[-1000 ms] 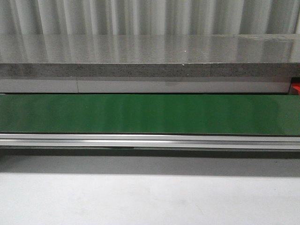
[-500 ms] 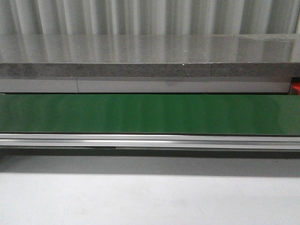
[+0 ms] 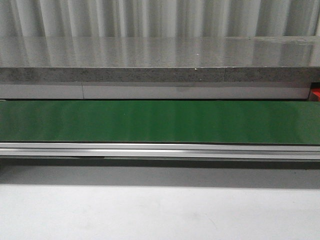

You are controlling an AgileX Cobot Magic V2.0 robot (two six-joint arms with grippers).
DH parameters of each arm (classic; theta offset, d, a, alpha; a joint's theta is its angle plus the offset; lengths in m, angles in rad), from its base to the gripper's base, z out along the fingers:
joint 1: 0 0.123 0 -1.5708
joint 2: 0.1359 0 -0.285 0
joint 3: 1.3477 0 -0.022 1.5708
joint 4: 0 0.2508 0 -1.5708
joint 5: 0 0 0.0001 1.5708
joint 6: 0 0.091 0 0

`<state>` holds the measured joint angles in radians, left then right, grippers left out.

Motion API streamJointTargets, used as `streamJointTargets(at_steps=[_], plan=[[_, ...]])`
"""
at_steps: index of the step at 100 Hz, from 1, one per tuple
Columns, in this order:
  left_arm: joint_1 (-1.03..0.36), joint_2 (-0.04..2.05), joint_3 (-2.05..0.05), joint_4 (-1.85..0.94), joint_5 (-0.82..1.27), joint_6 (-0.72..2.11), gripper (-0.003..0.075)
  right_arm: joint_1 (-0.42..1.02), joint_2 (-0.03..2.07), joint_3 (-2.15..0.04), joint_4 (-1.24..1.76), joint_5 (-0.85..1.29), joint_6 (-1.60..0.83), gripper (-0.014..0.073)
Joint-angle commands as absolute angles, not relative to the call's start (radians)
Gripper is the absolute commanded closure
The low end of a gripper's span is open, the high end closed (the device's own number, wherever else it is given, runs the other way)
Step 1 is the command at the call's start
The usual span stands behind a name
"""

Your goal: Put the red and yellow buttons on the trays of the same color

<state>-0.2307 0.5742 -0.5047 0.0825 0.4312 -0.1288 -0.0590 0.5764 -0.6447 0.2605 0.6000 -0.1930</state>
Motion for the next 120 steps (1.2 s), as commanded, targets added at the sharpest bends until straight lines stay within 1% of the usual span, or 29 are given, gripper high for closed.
streamJointTargets(at_steps=[1,9,21,37,47,61,75,92,120], plan=[[-0.233,0.578,-0.530,0.064,0.328,-0.136,0.0071,-0.057,0.575,-0.666,0.268,0.535,-0.203,0.0662],[-0.232,0.584,-0.553,0.064,0.316,-0.136,0.0110,-0.057,0.575,-0.666,0.268,0.535,-0.203,0.0662],[-0.192,0.643,-0.653,0.066,0.349,-0.206,0.0122,-0.057,0.575,-0.666,0.268,0.535,-0.203,0.0662],[-0.047,0.817,-0.801,0.066,0.383,-0.299,0.0122,-0.057,0.575,-0.666,0.268,0.535,-0.203,0.0662],[0.066,0.940,-0.887,-0.018,0.383,-0.324,0.0122,-0.057,0.575,-0.666,0.268,0.535,-0.203,0.0662],[0.160,1.119,-0.972,-0.104,0.387,-0.320,0.0122,-0.057,0.575,-0.666,0.268,0.535,-0.203,0.0662],[0.192,1.288,-1.039,-0.127,0.383,-0.320,0.0122,-0.057,0.575,-0.666,0.268,0.535,-0.203,0.0662],[0.195,1.475,-1.108,-0.187,0.370,-0.320,0.0122,-0.057,0.575,-0.666,0.268,0.535,-0.203,0.0662],[0.195,1.660,-1.188,-0.214,0.331,-0.321,0.0122,-0.057,0.575,-0.666,0.268,0.535,-0.203,0.0662]])
